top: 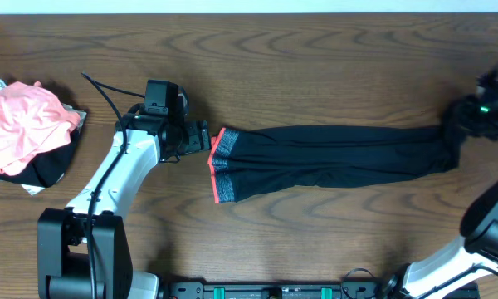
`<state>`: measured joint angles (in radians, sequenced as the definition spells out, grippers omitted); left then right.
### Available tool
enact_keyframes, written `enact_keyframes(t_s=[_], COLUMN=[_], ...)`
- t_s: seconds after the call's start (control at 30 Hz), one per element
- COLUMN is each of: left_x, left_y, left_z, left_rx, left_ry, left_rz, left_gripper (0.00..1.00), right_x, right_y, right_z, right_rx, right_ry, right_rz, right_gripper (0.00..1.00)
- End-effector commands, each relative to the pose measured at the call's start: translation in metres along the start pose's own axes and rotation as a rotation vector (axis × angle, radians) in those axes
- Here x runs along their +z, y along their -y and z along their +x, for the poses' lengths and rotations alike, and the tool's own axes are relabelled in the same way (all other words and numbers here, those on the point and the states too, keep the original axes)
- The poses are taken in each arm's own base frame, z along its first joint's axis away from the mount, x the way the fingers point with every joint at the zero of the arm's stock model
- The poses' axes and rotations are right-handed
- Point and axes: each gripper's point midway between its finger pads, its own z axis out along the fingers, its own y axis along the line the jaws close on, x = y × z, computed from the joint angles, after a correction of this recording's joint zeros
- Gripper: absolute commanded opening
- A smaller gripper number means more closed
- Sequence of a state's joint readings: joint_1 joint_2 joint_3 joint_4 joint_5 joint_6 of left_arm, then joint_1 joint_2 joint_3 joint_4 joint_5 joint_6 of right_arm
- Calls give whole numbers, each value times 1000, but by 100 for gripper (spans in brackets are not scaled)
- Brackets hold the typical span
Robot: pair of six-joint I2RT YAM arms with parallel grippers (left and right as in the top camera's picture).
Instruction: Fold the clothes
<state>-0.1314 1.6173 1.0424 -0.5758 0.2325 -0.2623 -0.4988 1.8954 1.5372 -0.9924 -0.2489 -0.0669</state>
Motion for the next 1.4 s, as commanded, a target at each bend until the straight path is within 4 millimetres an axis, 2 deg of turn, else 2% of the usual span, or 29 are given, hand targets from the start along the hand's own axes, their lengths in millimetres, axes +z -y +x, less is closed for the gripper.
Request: enact_keyframes(t_s=[0.0, 0.13, 0.27, 0.67, 1.07, 1.37], left_x=[-5, -5, -5, -5, -5, -5], left_y=[-1, -1, -1, -1, -1, -1], left_z=[-4, -4, -4, -4, -4, -4], left_rx=[4, 4, 5, 5, 4, 4], left_ry=[18, 18, 19, 18, 18, 19], left_rz=[-4, -4, -4, -4, -4, -4], left_gripper=[85, 85, 85, 85, 85, 84], right_x=[-8, 0, 4, 10, 19, 40], right_y=[-36, -74, -103, -165, -197, -197], right_z=[3, 22, 42, 96, 132, 174], right_rx=[-149, -251, -341, -552, -652, -722], right_ry=[-11, -77, -139, -265, -319, -404], right_rz=[72, 75, 85, 97, 90, 103], right_gripper=[1, 1, 1, 2, 1, 1])
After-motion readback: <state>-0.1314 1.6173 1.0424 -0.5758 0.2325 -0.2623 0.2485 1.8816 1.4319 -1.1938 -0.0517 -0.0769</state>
